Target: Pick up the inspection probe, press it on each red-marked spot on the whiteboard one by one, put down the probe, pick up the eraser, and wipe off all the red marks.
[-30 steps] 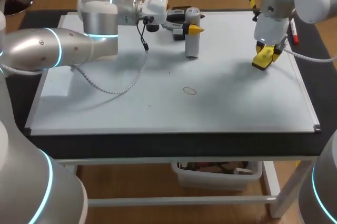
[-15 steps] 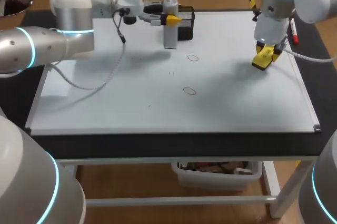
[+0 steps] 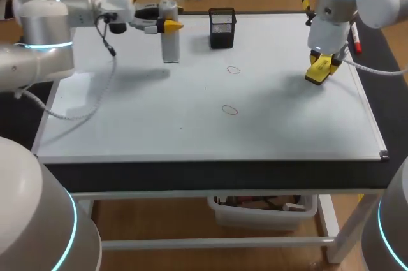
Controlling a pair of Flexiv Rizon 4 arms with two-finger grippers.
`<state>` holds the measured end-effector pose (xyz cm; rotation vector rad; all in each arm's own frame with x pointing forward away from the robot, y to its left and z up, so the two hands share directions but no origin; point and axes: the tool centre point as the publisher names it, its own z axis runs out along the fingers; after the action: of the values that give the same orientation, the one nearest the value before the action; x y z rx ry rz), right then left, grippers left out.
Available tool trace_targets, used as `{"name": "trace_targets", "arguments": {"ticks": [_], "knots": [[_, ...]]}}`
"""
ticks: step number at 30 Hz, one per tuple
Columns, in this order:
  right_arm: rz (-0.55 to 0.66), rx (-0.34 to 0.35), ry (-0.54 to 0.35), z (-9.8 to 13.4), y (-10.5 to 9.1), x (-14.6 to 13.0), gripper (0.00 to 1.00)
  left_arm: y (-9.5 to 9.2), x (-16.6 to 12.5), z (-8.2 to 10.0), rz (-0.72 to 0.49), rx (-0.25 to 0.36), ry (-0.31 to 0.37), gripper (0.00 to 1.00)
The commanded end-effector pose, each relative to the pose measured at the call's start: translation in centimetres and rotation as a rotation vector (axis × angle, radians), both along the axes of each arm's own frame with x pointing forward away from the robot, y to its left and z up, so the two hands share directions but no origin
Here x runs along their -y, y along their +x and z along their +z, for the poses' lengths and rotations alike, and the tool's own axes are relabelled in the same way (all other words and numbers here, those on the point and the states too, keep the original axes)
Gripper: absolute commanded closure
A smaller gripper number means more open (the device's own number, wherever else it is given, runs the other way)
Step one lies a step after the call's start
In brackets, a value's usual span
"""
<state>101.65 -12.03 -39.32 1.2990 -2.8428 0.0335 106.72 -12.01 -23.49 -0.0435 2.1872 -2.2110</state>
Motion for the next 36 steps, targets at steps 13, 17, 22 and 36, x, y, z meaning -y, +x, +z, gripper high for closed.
{"name": "trace_targets", "arguments": {"ticks": [13, 17, 22, 36], "knots": [[0.002, 0.0, -0.002, 0.1, 0.0, 0.1, 1.0, -1.6, -7.1, 0.6, 0.234, -0.016, 0.007, 1.0], [0.002, 0.0, -0.002, 0.1, 0.0, 0.1, 1.0, -1.6, -7.8, 0.7, 0.237, -0.017, 0.003, 1.0], [0.002, 0.0, -0.002, 0.1, 0.0, 0.1, 1.0, -1.7, -8.0, 0.7, 0.238, -0.018, 0.001, 1.0], [0.218, 0.02, -0.03, 0.9, 0.1, -7.9, 1.0, -1.7, -8.0, 0.7, 0.238, -0.018, 0.001, 1.0]]}}
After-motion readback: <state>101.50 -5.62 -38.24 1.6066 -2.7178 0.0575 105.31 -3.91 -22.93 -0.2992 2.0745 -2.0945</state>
